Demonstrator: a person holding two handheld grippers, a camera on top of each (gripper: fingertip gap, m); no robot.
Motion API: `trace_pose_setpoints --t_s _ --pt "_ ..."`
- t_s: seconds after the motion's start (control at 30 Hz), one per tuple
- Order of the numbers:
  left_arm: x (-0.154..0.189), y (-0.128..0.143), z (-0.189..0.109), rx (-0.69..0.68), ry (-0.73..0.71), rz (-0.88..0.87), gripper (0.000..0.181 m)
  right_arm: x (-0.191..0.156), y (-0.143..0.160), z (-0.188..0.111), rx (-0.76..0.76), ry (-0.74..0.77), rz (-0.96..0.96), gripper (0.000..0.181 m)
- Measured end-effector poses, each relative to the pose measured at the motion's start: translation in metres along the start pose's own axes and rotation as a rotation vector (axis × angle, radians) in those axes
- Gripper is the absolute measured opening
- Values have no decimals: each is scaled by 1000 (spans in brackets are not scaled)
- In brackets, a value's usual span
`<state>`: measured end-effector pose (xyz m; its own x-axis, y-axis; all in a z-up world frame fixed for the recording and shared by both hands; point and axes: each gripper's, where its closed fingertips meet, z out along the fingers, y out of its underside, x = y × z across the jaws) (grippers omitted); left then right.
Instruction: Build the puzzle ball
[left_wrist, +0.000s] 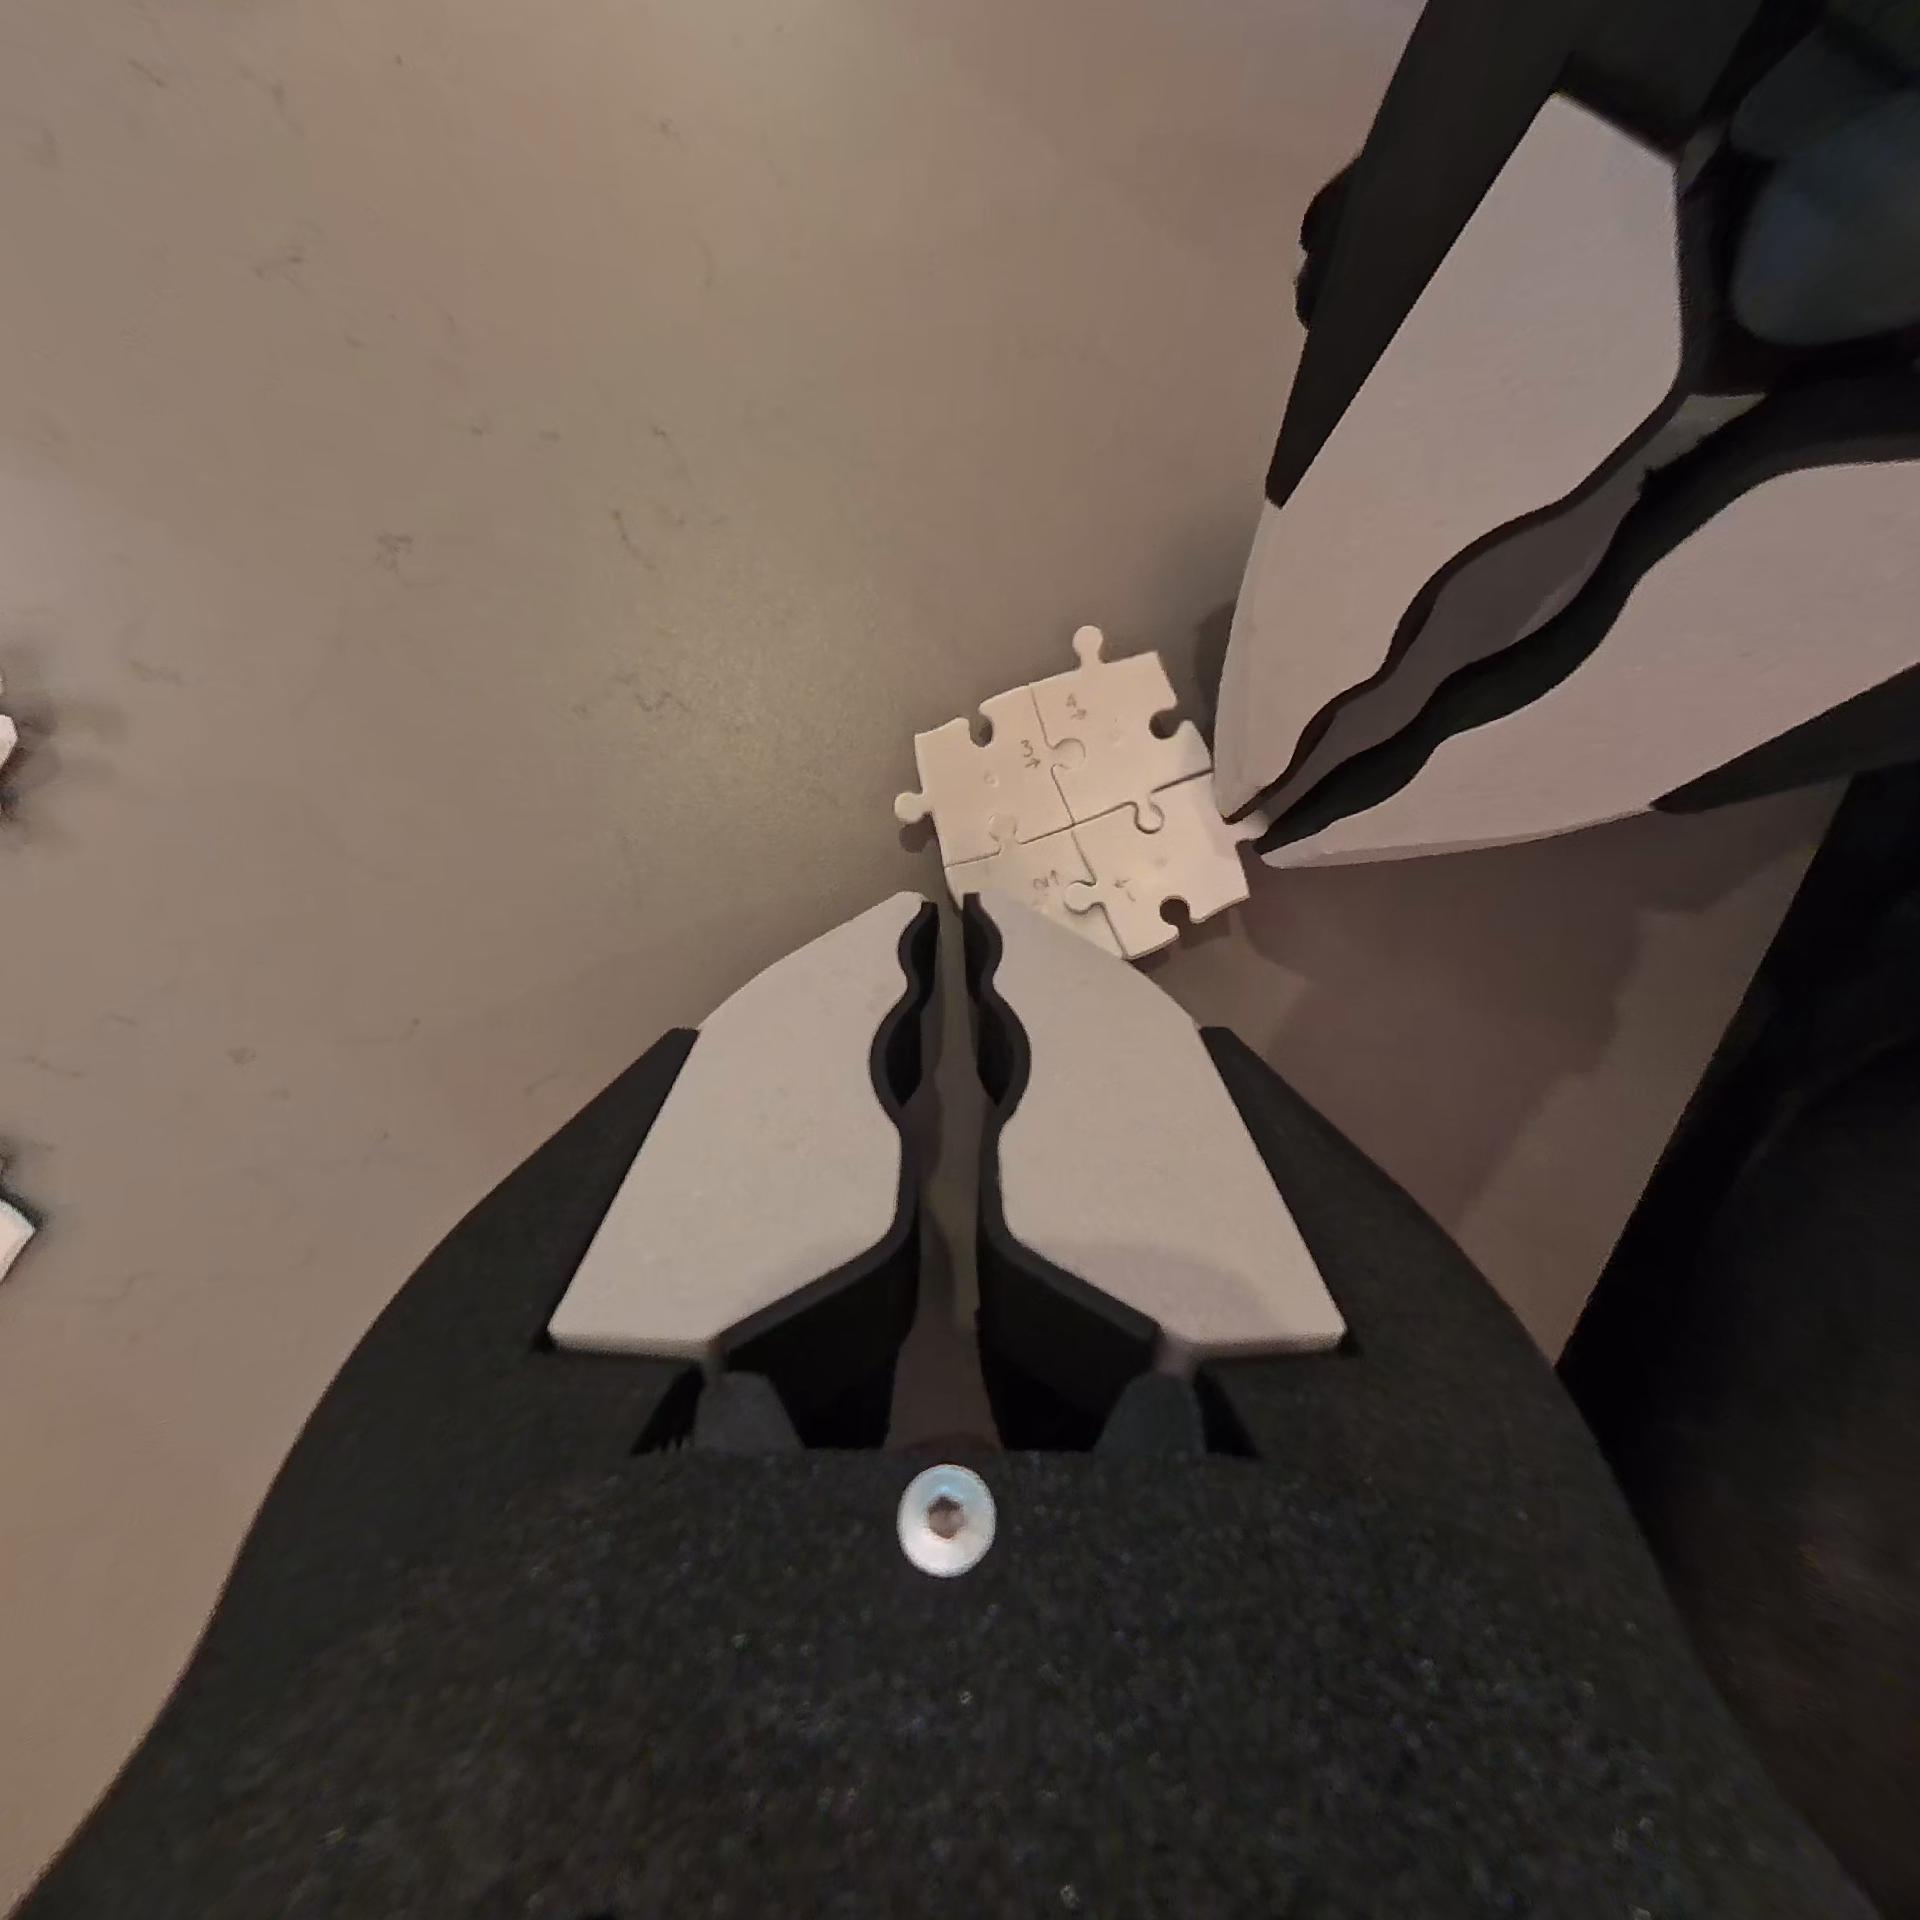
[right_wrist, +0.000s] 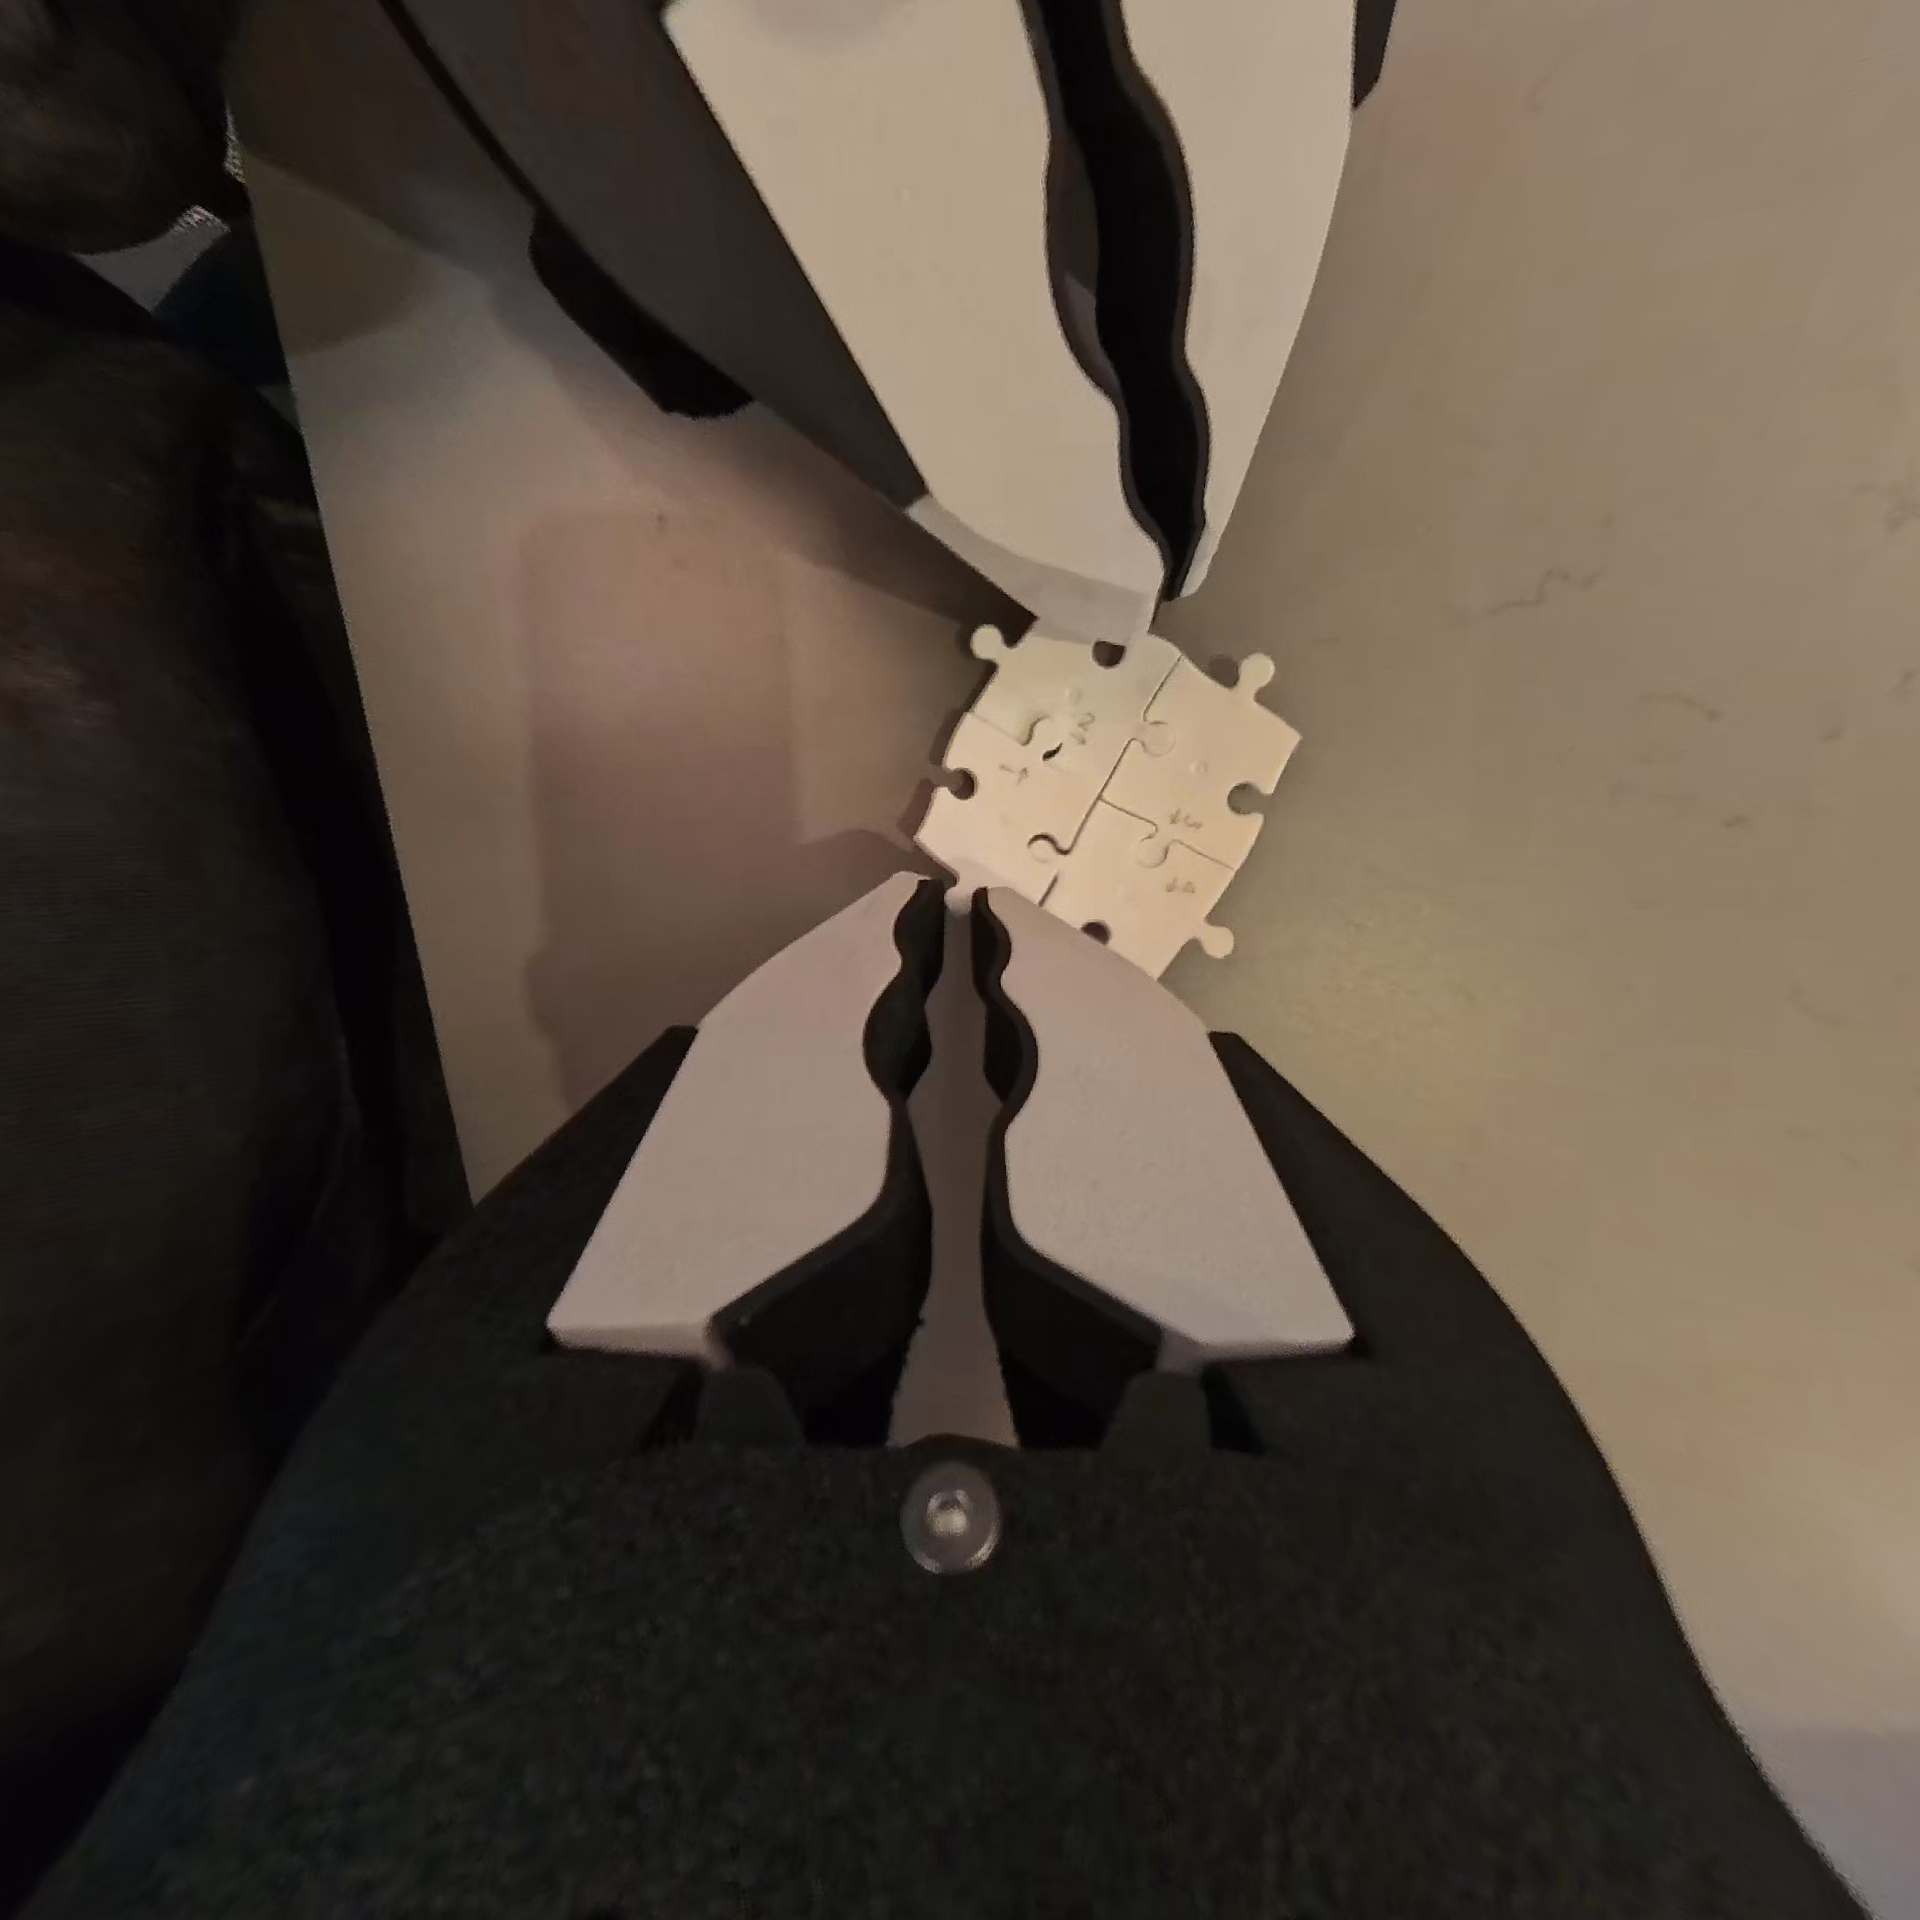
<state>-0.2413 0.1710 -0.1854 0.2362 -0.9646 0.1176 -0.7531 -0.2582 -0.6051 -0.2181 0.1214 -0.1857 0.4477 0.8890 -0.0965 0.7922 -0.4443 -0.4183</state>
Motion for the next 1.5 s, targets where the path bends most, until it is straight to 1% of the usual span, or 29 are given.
trace_pose_setpoints --t_s 0.1,0.23,0.63,0.8,0.9,1.1,1.17,1.2,1.23,1.3,1.37,1.5 --pt "4 -4 -4 23 10 1 4 -1 1 1 -1 -6 5 5" --pt "17 -9 -3 41 80 -3 1 -1 4 4 -6 -9 11 5" --pt "36 -5 10 -13 122 41 0 1 7 5 2 -6 25 5" --pt "38 -5 13 -19 130 22 0 2 9 6 4 -9 35 5" --pt "38 -4 15 -23 131 14 0 3 6 6 38 -5 26 6" --pt "39 -5 15 -12 166 -29 0 -2 3 -1 151 -68 23 12" --pt "39 -4 16 -12 169 -32 0 2 -5 -8 241 -46 17 10" --pt "39 -5 16 -12 165 -28 0 6 -9 -9 284 -28 18 3" --pt "39 -5 16 -11 161 -23 0 7 -11 -8 309 -23 18 0" --pt "39 -5 16 -11 154 -16 0 10 -10 -3 297 -2 22 0" --pt "39 -5 17 -10 149 -14 0 19 -8 1 277 76 5 0" --pt "39 -5 17 -2 150 -20 0 25 -13 3 323 147 -9 0"
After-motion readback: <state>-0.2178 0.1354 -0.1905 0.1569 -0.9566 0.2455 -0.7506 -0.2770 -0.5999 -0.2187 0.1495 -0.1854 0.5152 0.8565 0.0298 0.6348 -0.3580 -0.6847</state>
